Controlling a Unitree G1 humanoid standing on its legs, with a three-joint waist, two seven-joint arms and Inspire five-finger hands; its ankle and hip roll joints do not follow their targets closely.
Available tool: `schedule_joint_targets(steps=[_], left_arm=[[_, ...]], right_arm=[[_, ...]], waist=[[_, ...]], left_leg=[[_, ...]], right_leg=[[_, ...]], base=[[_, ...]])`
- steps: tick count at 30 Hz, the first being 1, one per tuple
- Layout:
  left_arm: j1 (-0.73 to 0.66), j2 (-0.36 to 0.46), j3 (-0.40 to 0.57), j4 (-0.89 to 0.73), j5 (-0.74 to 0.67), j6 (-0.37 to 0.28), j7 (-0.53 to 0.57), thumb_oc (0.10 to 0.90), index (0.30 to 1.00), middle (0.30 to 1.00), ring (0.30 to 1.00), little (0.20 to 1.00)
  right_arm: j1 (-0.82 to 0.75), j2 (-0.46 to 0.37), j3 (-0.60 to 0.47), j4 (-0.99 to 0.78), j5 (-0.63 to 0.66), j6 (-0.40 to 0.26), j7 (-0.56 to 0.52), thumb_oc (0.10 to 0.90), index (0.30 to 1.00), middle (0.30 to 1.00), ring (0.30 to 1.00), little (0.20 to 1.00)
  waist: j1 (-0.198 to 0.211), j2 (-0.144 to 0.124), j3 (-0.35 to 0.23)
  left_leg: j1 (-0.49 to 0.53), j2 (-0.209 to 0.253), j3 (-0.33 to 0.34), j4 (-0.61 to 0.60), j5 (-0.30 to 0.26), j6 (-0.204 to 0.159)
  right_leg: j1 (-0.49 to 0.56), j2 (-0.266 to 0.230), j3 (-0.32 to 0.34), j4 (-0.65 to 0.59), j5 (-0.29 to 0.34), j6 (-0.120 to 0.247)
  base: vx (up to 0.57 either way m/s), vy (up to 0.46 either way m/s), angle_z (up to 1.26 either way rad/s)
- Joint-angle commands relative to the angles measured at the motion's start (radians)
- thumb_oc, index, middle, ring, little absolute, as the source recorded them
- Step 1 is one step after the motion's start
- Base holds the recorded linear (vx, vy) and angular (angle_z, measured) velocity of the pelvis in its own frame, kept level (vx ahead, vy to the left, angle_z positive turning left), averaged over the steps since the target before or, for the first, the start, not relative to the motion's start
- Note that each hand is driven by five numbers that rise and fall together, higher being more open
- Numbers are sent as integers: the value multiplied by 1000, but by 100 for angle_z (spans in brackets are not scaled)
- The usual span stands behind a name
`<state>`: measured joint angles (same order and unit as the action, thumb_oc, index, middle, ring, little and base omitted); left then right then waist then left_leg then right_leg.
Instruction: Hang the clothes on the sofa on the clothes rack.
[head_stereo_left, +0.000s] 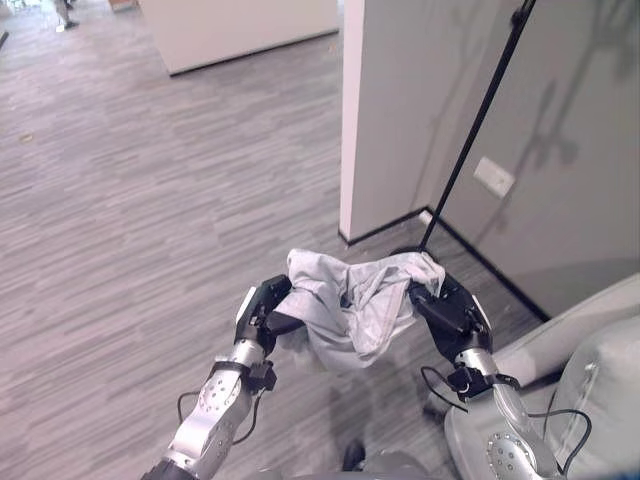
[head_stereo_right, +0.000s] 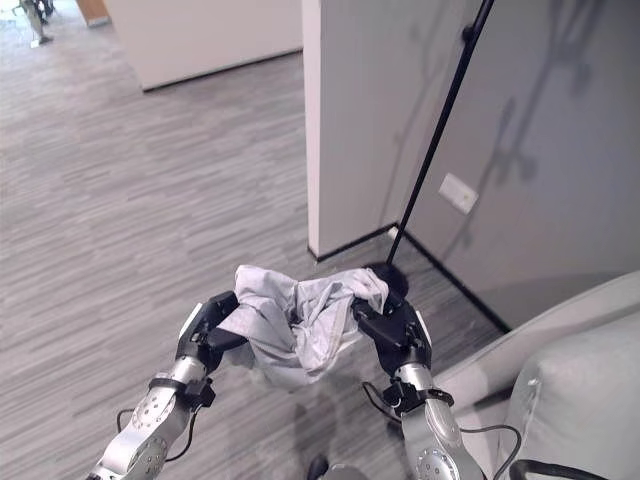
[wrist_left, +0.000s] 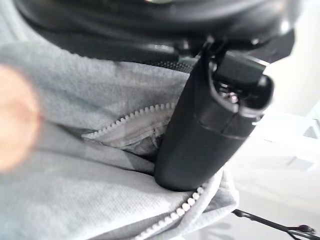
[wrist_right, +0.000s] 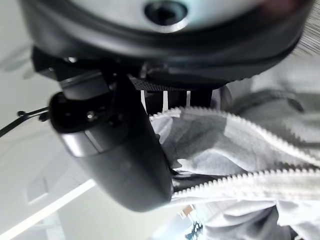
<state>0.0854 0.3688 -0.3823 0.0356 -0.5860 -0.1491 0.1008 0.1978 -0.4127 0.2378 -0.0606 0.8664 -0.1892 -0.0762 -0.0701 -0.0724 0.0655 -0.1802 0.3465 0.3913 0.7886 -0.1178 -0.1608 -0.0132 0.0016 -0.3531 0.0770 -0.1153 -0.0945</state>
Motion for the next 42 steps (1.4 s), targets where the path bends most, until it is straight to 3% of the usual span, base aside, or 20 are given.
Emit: schedule_joint_targets(steps=[1,2,3,4,6,10,12,13,16,17,18,20,21,22,24,27,31,33,39,42], left_arm=[[-40,2,39,-105,-9,-88,-18,400,300,300,300,300],[-33,1,41,-104,-7,-89,-11,400,300,300,300,300],[-30,-5,35,-99,5,-96,6,400,300,300,300,300],[-30,-6,35,-98,6,-96,6,400,300,300,300,300],[-32,-10,23,-91,27,-111,22,400,300,300,300,300],[-43,-21,30,-76,53,-115,45,400,300,300,300,300],[-54,-17,21,-64,67,-116,56,400,300,300,300,300],[-69,6,19,-67,116,-110,63,400,300,300,300,300],[-86,34,22,-65,172,-115,79,400,300,300,300,300],[-119,65,40,-64,226,-127,118,400,300,300,300,300],[-120,65,40,-64,227,-127,118,400,300,300,300,300],[-161,102,77,-83,297,-135,157,400,300,300,300,300],[-161,102,77,-83,297,-135,157,400,300,300,300,300],[-213,121,107,-70,399,-151,204,400,300,300,300,300],[-256,130,143,-64,453,-165,255,400,300,300,300,300],[-340,136,223,-46,527,-170,334,400,300,300,300,300],[-395,131,260,-14,619,-168,387,400,300,300,300,300],[-409,121,268,-18,639,-173,402,400,300,300,300,300],[-427,115,266,-27,631,-183,422,400,300,300,300,300],[-421,116,257,-18,602,-196,441,400,300,300,300,300]], right_arm=[[-65,-17,-33,-160,-64,-106,32,400,300,300,300,300],[-64,-18,-32,-157,-71,-104,26,400,300,300,300,300],[-67,-18,-29,-160,-93,-105,5,400,300,300,300,300],[-67,-19,-29,-160,-94,-105,4,400,300,300,300,300],[-90,-26,-68,-158,-187,-119,-77,400,300,300,300,300],[-79,-16,-111,-172,-287,-110,-127,400,300,300,300,300],[-60,-12,-133,-200,-337,-101,-154,400,300,300,300,300],[-51,3,-154,-218,-430,-84,-183,400,300,300,300,300],[-60,28,-166,-225,-505,-86,-228,400,300,300,300,300],[-99,41,-170,-218,-604,-75,-295,400,300,300,300,300],[-101,42,-169,-218,-605,-75,-297,400,300,300,300,300],[-147,39,-192,-226,-723,-73,-364,400,300,300,300,300],[-147,39,-192,-226,-724,-73,-364,400,300,300,300,300],[-193,34,-219,-225,-819,-70,-420,400,300,300,300,300],[-242,16,-245,-228,-877,-64,-471,400,300,300,300,300],[-366,-19,-313,-237,-989,-39,-573,400,300,300,300,300],[-437,-28,-353,-251,-1103,8,-659,400,300,300,300,300],[-464,-26,-367,-263,-1138,30,-692,400,300,300,300,300],[-473,5,-385,-306,-1190,64,-724,400,300,300,300,300],[-470,1,-390,-338,-1240,81,-734,400,300,300,300,300]], waist=[[13,-28,16],[26,-27,20],[60,-17,25],[60,-18,28],[81,9,41],[65,45,23],[56,51,14],[43,50,1],[41,40,-7],[35,37,0],[37,37,0],[43,52,5],[43,51,5],[44,58,2],[34,61,-3],[33,75,-6],[28,67,-7],[30,58,-3],[30,50,13],[34,27,-6]], left_leg=[[39,-24,-15,-238,168,21],[4,-49,-65,-318,142,39],[-21,-103,-224,-616,189,61],[-10,-105,-223,-630,196,60],[-76,-92,-425,-841,275,2],[-43,-70,-383,-850,287,-11],[-49,-107,-398,-777,279,0],[-19,-147,-374,-779,257,28],[37,-194,-332,-816,238,75],[100,-246,-289,-848,216,127],[98,-246,-287,-848,219,129],[151,-280,-238,-867,189,165],[151,-280,-238,-867,190,166],[200,-306,-198,-871,145,184],[244,-321,-174,-875,117,192],[322,-331,-145,-875,51,179],[375,-319,-134,-871,18,161],[385,-320,-110,-863,18,154],[380,-259,-116,-774,-26,114],[360,-186,-135,-750,-26,68]], right_leg=[[56,-90,-45,-164,124,142],[66,-93,-13,-164,116,149],[85,-109,44,-164,120,169],[89,-110,44,-164,119,169],[153,-109,133,-163,76,182],[182,-135,179,-158,61,213],[190,-180,200,-134,58,226],[166,-231,226,-65,71,237],[115,-266,254,40,108,245],[47,-313,265,196,223,248],[43,-313,269,195,228,249],[11,-393,182,312,309,238],[11,-394,182,312,309,238],[11,-469,40,393,312,247],[-16,-451,-33,411,288,252],[-48,-415,-169,304,238,296],[-63,-353,-131,106,239,293],[-69,-360,-121,23,297,295],[-73,-512,-15,-77,424,342],[-69,-573,90,-75,519,356]], base=[[225,301,-78],[312,538,-61],[252,439,-64],[321,443,-73],[433,330,-124],[318,398,-91],[325,470,-87],[328,472,-55],[289,450,-38],[143,285,-45],[201,435,-51],[133,357,-32],[230,476,-29],[292,375,-28],[294,373,-29],[290,135,-44],[189,-102,-37],[117,-171,-14],[154,-268,2],[239,-492,22]])
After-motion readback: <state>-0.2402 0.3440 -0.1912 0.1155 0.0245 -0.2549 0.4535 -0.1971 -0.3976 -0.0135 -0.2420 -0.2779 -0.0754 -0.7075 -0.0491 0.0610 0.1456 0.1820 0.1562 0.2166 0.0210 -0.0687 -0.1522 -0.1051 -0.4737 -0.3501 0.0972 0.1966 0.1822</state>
